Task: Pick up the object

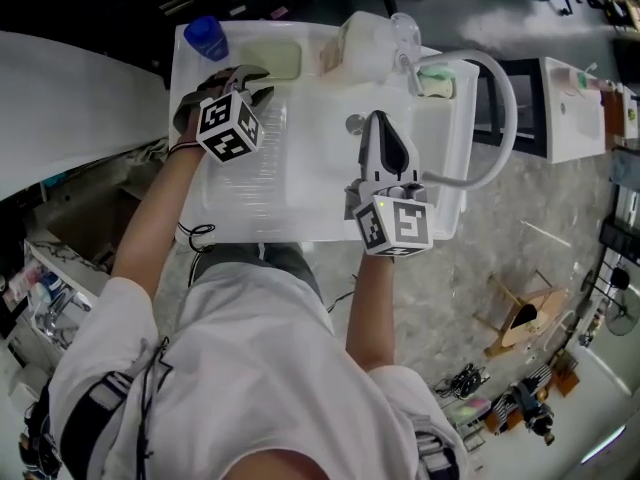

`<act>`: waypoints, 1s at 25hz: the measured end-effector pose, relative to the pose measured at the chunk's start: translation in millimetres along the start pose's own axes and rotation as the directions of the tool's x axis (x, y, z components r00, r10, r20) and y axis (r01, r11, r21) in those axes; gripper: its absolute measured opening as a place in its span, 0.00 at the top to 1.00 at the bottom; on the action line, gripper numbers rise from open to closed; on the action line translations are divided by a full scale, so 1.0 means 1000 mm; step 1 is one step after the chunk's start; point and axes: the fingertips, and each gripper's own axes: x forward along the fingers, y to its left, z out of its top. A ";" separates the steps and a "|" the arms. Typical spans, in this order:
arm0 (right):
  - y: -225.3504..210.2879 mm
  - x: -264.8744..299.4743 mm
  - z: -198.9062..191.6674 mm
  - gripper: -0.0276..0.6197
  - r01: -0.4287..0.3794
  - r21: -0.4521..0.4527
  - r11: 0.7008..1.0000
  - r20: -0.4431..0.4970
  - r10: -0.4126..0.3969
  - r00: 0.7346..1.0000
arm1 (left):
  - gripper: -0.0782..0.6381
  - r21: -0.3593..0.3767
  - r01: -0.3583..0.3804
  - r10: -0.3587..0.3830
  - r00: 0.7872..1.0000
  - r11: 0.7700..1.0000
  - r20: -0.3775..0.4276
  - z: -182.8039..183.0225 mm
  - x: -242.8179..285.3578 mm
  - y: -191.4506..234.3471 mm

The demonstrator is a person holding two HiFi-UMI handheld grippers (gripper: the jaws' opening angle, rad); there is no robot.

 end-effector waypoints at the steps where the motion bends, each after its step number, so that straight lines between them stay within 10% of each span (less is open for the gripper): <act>1: -0.001 0.001 -0.002 0.95 -0.002 -0.002 1.000 -0.008 0.002 1.000 | 0.74 0.010 0.004 -0.004 1.000 1.000 -0.014 -0.002 0.005 -0.002; 25: -0.016 -0.005 -0.007 0.95 -0.003 -0.006 1.000 -0.054 0.002 0.999 | 0.82 0.087 -0.006 0.012 0.997 0.996 -0.077 0.004 0.028 -0.007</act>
